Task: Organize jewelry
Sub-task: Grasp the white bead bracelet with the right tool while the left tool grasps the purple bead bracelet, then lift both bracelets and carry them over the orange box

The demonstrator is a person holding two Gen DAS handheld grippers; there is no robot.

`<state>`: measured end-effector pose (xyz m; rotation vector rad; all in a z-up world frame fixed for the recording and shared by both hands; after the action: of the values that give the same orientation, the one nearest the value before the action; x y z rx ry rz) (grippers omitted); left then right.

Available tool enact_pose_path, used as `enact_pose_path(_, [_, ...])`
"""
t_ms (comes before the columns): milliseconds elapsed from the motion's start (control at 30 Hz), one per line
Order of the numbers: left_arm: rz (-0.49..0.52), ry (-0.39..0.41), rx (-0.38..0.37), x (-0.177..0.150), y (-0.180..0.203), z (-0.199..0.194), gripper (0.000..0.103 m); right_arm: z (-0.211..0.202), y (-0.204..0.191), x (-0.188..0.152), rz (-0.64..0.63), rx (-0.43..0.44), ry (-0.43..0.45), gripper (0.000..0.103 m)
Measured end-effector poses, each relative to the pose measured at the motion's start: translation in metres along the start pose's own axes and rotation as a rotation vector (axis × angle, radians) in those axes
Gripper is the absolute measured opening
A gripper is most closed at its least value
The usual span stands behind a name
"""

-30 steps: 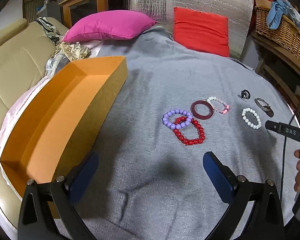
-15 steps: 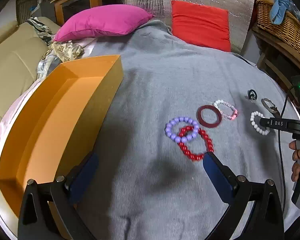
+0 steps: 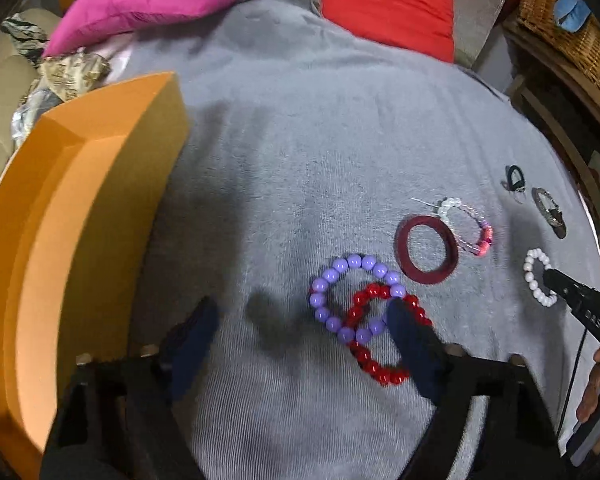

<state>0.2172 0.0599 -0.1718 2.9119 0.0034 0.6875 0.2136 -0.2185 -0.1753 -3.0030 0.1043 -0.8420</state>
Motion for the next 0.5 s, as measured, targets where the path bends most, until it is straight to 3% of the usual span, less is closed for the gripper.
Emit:
enact_pose_path(167, [-0.015,-0.047,-0.002,0.004,0.000,0.016,0.062,0.001,0.001,0.000,-0.001,0.010,0.007,0.010])
enact_pose_path(233, [-0.007,-0.064,0.003,0.003,0.001,0.020,0.040,0.000,0.002,-0.001,0.002,0.014,0.008,0.010])
enact_pose_path(367, [0.040,-0.059,0.028,0.001,0.009,0.021,0.035,0.001,0.003,-0.002,0.004,0.018,0.010,0.010])
enact_pose_path(500, [0.098,0.023,0.050,0.006,0.022,0.004,0.033,0.000,0.003,-0.003,0.002,0.020,0.010,0.010])
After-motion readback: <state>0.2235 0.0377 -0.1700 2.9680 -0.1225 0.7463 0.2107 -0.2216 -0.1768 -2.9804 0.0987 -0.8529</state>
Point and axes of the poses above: each gripper's, at about its wrist camera, not at the fingertips, and z roughly the way its jaws point, y to its right, x to its top, the point moved 9 cm from there along z, roughly the way its jaws point, and after that the axes turned 3 degrees about -x, right-handed, at the moved point
